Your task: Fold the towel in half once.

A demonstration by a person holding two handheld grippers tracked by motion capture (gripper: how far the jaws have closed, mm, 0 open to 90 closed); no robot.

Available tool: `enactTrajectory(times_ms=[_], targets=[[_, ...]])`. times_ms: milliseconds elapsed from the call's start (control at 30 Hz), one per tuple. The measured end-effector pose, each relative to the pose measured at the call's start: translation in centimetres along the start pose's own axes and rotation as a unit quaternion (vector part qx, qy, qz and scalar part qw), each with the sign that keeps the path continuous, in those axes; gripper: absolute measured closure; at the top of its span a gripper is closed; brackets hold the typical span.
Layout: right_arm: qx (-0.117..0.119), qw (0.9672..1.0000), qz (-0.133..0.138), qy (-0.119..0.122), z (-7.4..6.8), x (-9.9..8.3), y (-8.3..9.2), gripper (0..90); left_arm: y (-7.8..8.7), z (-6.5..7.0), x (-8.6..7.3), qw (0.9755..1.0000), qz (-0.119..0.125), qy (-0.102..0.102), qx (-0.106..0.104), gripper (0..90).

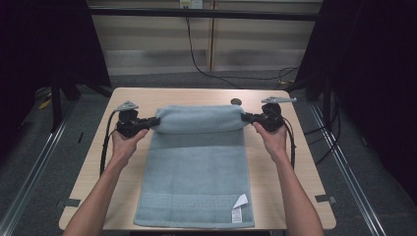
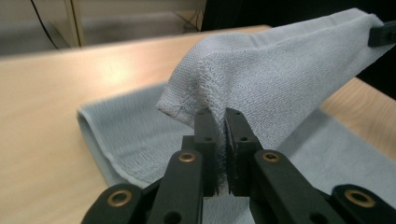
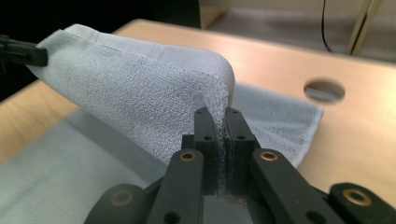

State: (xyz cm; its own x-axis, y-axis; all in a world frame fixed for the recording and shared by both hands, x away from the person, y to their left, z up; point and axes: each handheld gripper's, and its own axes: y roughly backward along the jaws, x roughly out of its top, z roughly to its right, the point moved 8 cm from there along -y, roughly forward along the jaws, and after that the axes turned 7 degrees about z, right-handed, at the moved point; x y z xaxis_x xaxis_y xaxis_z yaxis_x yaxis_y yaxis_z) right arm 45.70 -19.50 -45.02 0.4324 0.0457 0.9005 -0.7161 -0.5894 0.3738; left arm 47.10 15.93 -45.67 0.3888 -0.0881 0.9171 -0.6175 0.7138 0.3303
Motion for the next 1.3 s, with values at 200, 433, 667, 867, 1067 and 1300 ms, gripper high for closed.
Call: enactTrajectory(times_ms=[200,433,667,867,1067,1300], targets=[[0.028,0.9985,0.040,0.026,-3.0,3.6,2.4,86.1,2.7,0.3,2.3,0.9996,0.022,-0.019,0.004,85.0],[0.056,0.9959,0.046,0.054,-6.4,3.4,4.5,86.1,5.8,1.3,2.9,0.9984,0.050,-0.022,-0.012,85.1],[0.071,0.9937,0.053,0.069,-8.5,2.2,7.3,86.0,8.6,3.5,1.9,0.9965,0.068,-0.022,-0.045,85.0],[0.077,0.9926,0.047,0.081,-10.0,0.8,9.3,86.0,10.8,5.7,0.3,0.9949,0.070,-0.024,-0.068,85.1],[0.082,0.9931,0.023,0.080,-11.1,-2.8,10.7,85.9,11.8,7.4,-2.9,0.9954,0.049,-0.032,-0.077,85.0],[0.086,0.9944,-0.038,0.048,-10.9,-9.4,10.2,85.6,11.3,8.2,-9.4,0.9961,-0.016,-0.025,-0.083,84.3]])
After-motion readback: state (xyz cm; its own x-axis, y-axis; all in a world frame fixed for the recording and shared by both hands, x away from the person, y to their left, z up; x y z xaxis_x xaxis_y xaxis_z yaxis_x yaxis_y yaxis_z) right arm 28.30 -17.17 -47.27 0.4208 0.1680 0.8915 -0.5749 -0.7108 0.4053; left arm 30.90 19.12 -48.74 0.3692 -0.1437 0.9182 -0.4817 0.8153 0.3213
